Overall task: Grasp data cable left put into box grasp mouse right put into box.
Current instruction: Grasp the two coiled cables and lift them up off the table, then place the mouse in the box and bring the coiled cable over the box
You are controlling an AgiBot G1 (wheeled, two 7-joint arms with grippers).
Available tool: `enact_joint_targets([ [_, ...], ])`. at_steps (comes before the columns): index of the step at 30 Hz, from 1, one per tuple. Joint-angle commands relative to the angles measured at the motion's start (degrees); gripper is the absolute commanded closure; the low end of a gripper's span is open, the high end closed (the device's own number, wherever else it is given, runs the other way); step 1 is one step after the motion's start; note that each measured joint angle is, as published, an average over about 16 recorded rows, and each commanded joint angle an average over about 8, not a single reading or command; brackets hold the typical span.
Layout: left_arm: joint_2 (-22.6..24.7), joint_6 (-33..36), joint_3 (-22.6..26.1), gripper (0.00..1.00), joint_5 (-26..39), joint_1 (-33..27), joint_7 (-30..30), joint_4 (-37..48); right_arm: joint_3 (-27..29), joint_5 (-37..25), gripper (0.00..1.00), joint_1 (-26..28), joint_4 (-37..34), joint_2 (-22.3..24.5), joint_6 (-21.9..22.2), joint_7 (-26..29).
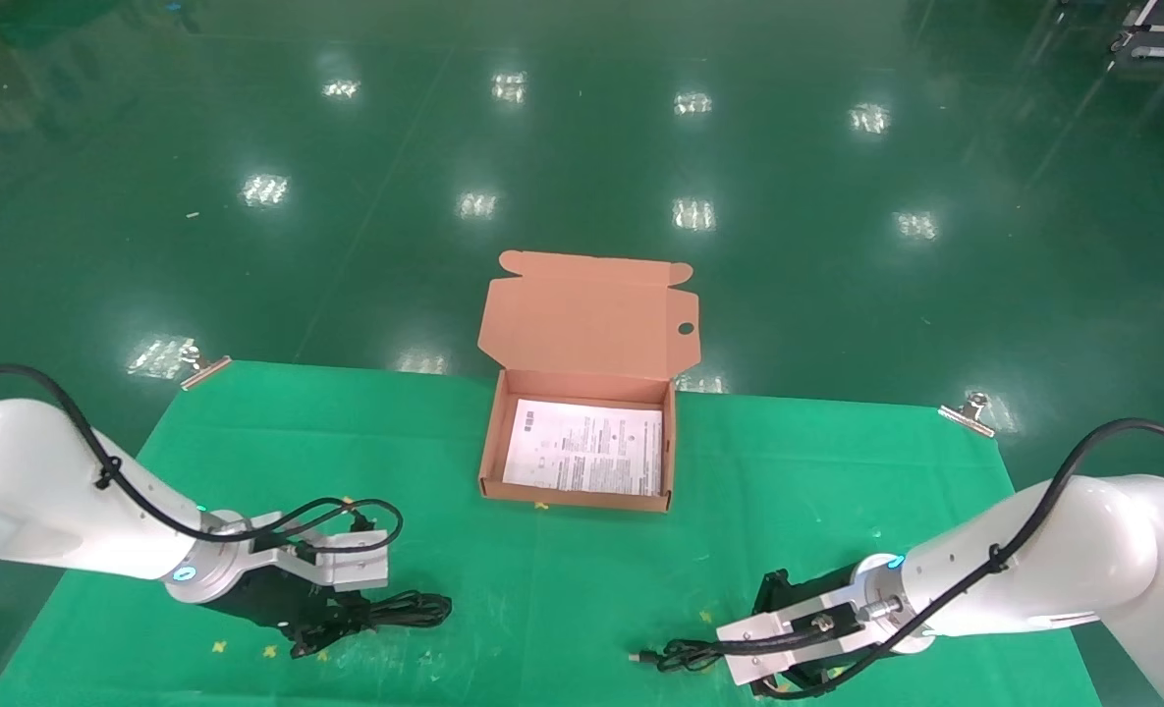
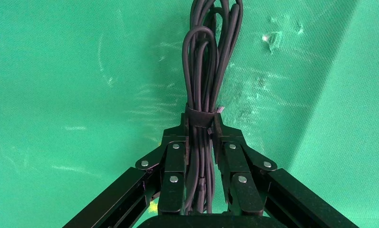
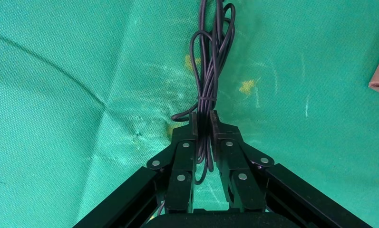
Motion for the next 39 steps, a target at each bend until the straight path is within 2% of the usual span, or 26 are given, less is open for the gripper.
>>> enact_joint_targets([
  [1,0.0,0.0,0.0,1.00,0.0,0.0,0.0,0.0,0.0,0.0,1.00,0.0,0.0,0.0,0.0,0.0],
  [10,0.0,0.0,0.0,1.00,0.0,-0.1,0.0,-0.1,0.2,0.2,1.00,0.2,0.1,0.2,0.0,0.2],
  [15,-0.8,0.1,-0.1,1.00,0.1,-1.3,0.5,-1.8,2.4,2.3,1.00,1.9,1.8,2.7,-0.2,2.5],
  [21,-3.5,-0.2,-0.6,1.00,0.9,-4.1,-0.2,-9.4,6.6,4.6,1.00,6.3,7.3,8.2,0.6,7.8],
  [25,-5.8,-1.3,-1.2,1.00,1.9,-5.6,-3.0,-17.3,9.0,4.9,1.00,10.2,10.1,9.8,2.0,10.6],
  [31,-8.0,-4.8,-2.6,1.00,4.4,-7.1,-8.8,-28.2,11.7,6.7,1.00,16.2,9.7,6.6,4.4,10.9],
  [39,-6.2,-10.0,-3.3,1.00,9.4,-9.7,-13.3,-33.5,13.5,9.7,1.00,22.9,0.5,-3.6,9.0,5.2],
])
